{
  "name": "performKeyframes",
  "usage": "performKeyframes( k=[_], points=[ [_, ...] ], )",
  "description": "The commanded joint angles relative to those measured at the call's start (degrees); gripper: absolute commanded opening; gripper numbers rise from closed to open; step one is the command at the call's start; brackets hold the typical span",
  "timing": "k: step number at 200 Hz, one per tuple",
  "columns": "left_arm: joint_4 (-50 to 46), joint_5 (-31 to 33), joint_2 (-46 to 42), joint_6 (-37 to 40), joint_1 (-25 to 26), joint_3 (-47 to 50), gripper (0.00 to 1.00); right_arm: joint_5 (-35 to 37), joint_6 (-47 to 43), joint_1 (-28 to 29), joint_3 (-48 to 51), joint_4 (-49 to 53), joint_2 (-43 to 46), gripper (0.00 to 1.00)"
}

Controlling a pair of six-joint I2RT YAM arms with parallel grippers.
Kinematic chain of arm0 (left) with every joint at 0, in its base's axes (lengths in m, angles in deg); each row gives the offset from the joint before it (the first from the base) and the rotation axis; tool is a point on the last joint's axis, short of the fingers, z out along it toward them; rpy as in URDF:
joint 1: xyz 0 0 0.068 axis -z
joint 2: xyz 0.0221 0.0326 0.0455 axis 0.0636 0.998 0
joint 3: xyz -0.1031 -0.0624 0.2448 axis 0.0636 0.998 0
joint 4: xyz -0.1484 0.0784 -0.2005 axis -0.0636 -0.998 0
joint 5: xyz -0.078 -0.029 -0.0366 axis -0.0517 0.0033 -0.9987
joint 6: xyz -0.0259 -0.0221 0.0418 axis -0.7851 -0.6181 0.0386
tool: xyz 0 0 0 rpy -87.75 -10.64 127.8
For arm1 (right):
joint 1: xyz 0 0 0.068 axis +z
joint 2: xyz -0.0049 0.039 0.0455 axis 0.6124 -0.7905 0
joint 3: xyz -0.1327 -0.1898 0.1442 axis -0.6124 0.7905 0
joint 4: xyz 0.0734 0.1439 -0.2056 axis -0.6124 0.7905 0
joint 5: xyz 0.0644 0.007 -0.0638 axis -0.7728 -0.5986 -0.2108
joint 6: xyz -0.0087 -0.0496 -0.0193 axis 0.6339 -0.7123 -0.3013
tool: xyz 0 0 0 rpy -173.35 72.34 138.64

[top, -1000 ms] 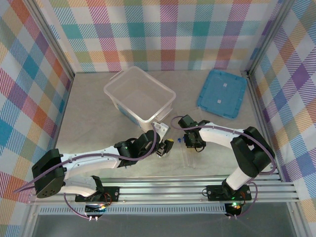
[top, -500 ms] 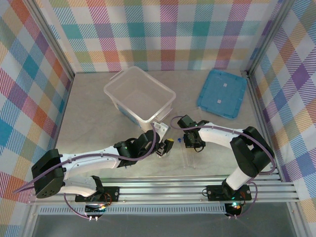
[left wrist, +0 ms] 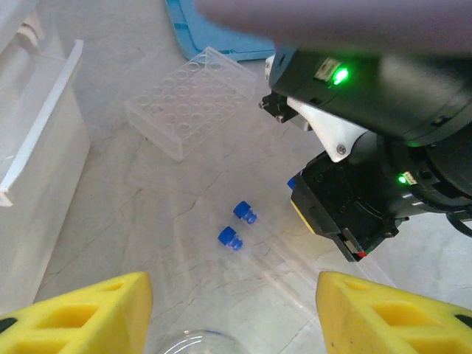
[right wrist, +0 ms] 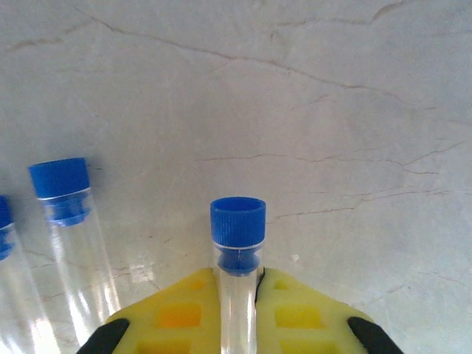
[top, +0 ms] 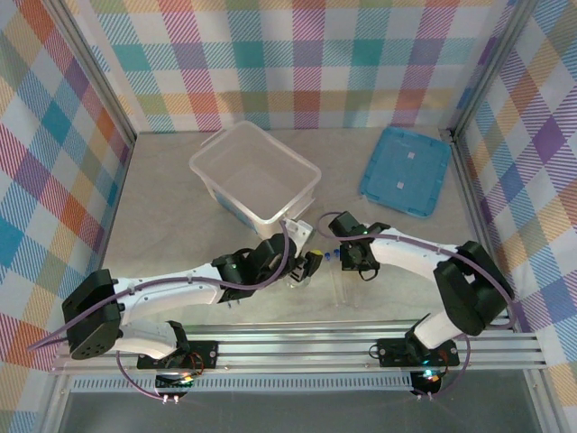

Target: Organize the chemistry lab equipment

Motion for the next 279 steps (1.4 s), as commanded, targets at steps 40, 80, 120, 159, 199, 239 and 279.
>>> performKeyframes(
  k=[40,80,120,159,199,239,279],
  points=[
    [0.5,-1.5,3.0,0.3,0.6,-3.5,0.61,3.6,1.7,-0.2,-0.3,3.3,5.7,0.11],
    [0.7,-2.4,3.7,-0.3,0.0,-4.6,0.61,4.8,2.0,-0.7,0.4,4.1,9.2,0.11],
    [0.8,-3.2,3.8,-1.3,-0.7,-4.6,0.61,5.6,1.5,-1.4,0.6,5.2,12.9,0.10],
    [0.3,-4.5,5.1,-1.4,-0.7,-5.6,0.61,6.3,1.3,-2.4,0.7,6.2,16.7,0.10],
    [0.7,-5.6,6.3,-1.6,-0.6,-6.6,0.61,6.8,0.6,-3.7,0.6,7.4,20.3,0.09],
    [0.8,-7.4,7.9,-2.0,-0.7,-7.7,0.61,6.9,-0.6,-5.0,-0.9,8.6,23.0,0.09],
    [1.0,-8.8,9.2,-1.9,-0.7,-9.1,0.62,6.5,-1.7,-6.6,-2.4,9.6,26.0,0.09]
  ],
)
